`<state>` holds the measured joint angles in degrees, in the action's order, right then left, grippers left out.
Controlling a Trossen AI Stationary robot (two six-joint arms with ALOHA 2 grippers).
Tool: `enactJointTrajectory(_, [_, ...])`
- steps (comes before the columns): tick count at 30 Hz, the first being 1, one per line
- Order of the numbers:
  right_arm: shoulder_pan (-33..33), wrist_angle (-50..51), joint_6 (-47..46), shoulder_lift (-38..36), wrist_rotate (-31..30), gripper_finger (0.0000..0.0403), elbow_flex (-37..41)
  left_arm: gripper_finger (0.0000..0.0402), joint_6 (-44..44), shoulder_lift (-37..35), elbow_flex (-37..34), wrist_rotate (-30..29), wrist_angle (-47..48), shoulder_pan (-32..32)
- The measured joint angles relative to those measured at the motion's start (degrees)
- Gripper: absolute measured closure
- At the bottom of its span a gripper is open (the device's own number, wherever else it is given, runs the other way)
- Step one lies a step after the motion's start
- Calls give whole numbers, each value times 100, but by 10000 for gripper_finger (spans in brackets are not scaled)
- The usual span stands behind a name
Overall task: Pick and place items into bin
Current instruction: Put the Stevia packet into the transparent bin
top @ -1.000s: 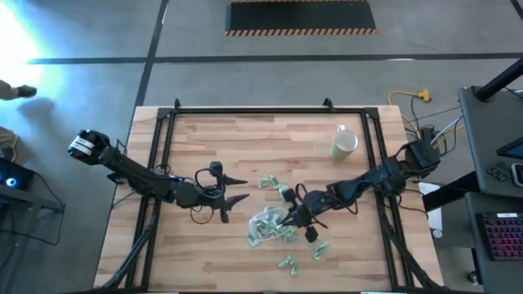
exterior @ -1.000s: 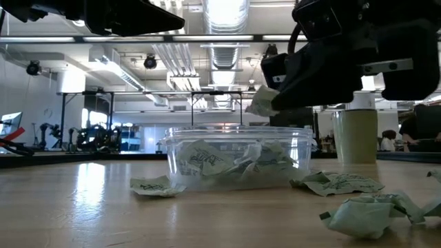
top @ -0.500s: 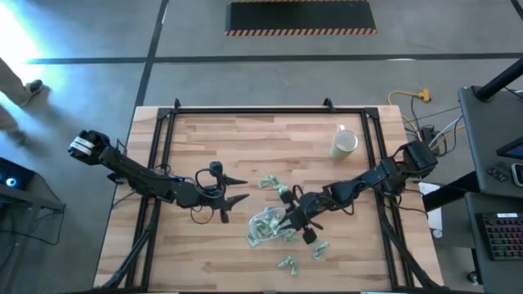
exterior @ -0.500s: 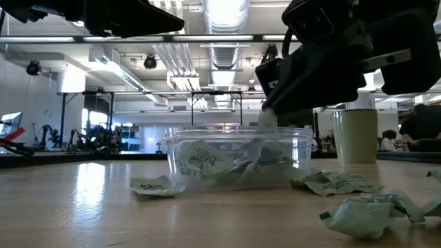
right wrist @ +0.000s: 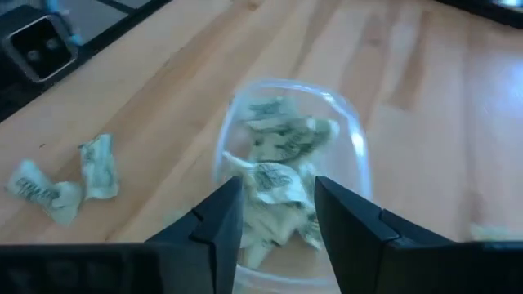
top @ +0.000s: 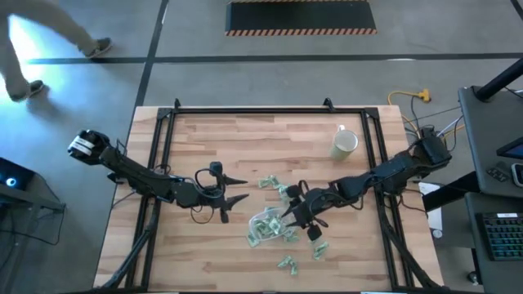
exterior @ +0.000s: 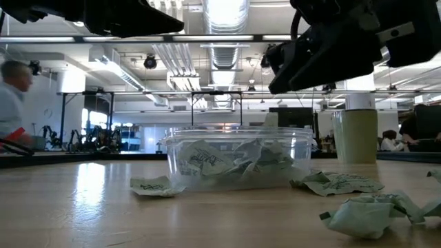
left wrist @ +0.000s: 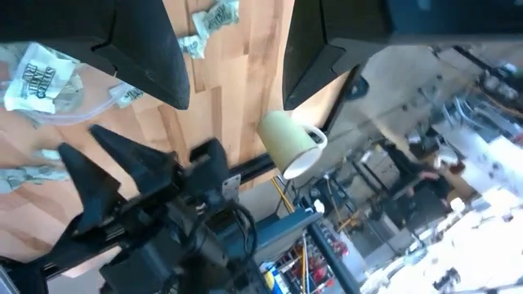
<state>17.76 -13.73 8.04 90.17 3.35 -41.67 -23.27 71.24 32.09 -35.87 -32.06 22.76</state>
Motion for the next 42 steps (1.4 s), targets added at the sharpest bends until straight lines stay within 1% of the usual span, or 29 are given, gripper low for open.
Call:
enactJointTrajectory(4, [11,556,-234,-278,-433,269,11,221,519,0,-10,-27,344,-218])
enactJointTrajectory(7, [9,913,-438,-426,-504,276,12,221,991,0,-15,-15,857,-534])
enactJointTrajectory(9, [11,1083,-503,-486,-504,279,13,221,1243,0,-15,125,1101,-811])
enactJointTrajectory(11, [11,1183,-543,-518,-504,282,20,221,1437,38,-17,576,1195,-1110])
enactJointTrajectory(13, [11,1241,-551,-544,-504,285,20,221,1533,168,-15,1111,1104,-1381])
enactJointTrajectory(14, [11,1238,-549,-547,-506,287,20,221,1543,266,-17,1278,1067,-1489])
enactJointTrajectory(18, [11,1299,-554,-547,-504,292,22,221,1537,832,-15,1737,702,-1903])
enactJointTrajectory(20, [11,1341,-577,-546,-504,295,22,221,1525,1137,14,2073,546,-2096])
enactJointTrajectory(23, [11,1402,-645,-544,-504,298,22,221,1546,1501,186,2569,516,-2321])
enactJointTrajectory(29, [11,1554,-691,-551,-502,301,22,221,1664,2304,650,3153,501,-2585])
enactJointTrajectory(32, [11,1599,-747,-558,-502,299,22,221,1668,2660,861,3277,551,-2646])
enactJointTrajectory(34, [11,1658,-802,-558,-500,299,22,221,1667,2809,993,3284,766,-2672])
enactJointTrajectory(37, [13,1674,-811,-558,-499,300,22,221,1651,2948,1181,3283,1054,-2700])
enactJointTrajectory(42, [13,1663,-810,-558,-496,305,34,228,1655,3065,1269,3282,1197,-2730])
